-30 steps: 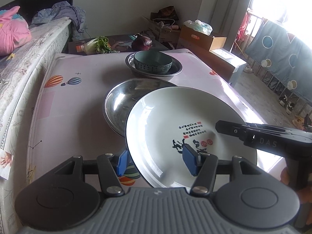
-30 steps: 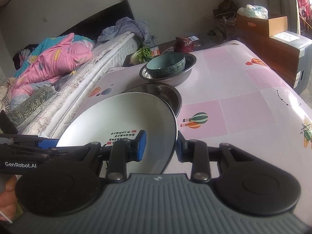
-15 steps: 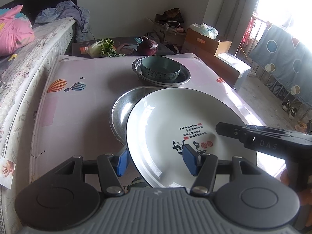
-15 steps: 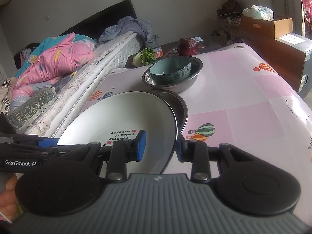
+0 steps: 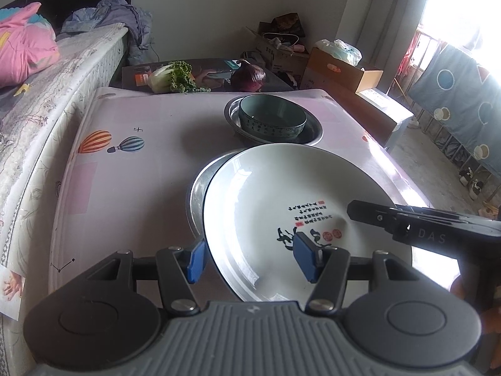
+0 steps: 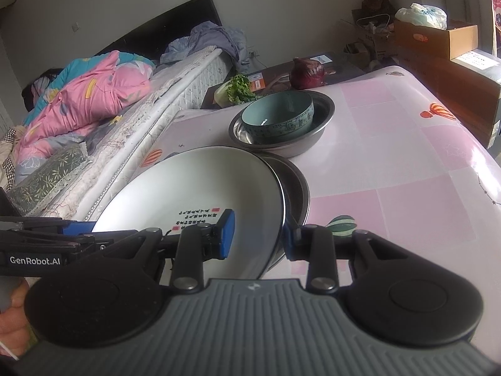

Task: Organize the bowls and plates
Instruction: 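Lower the white plate with both tools into the stacked steel bowls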

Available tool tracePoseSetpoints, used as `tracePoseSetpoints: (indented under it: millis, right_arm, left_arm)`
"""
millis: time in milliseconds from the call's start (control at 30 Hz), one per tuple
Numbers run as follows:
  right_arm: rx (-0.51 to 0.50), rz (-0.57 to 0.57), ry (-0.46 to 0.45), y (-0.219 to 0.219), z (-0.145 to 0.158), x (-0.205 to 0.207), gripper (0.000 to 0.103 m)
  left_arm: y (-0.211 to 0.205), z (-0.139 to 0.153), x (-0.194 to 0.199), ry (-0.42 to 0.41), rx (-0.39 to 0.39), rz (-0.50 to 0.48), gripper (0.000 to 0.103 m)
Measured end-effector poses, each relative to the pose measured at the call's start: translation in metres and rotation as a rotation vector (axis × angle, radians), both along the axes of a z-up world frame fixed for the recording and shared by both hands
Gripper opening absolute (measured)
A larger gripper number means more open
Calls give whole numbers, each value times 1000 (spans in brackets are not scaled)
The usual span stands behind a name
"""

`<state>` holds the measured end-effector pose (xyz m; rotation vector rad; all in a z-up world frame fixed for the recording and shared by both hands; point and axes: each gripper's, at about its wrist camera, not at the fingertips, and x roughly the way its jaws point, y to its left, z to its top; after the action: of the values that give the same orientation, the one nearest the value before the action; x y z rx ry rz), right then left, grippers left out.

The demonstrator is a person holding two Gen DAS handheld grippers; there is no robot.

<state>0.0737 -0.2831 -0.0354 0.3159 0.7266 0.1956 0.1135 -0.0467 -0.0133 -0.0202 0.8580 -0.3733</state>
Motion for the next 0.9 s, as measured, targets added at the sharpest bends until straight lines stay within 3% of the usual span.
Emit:
tracePoseSetpoints:
  millis: [900]
  right_arm:
    - [58,3,94,-4,-33,40,31]
  left_arm:
    - [-6,-22,34,55,34,25,58]
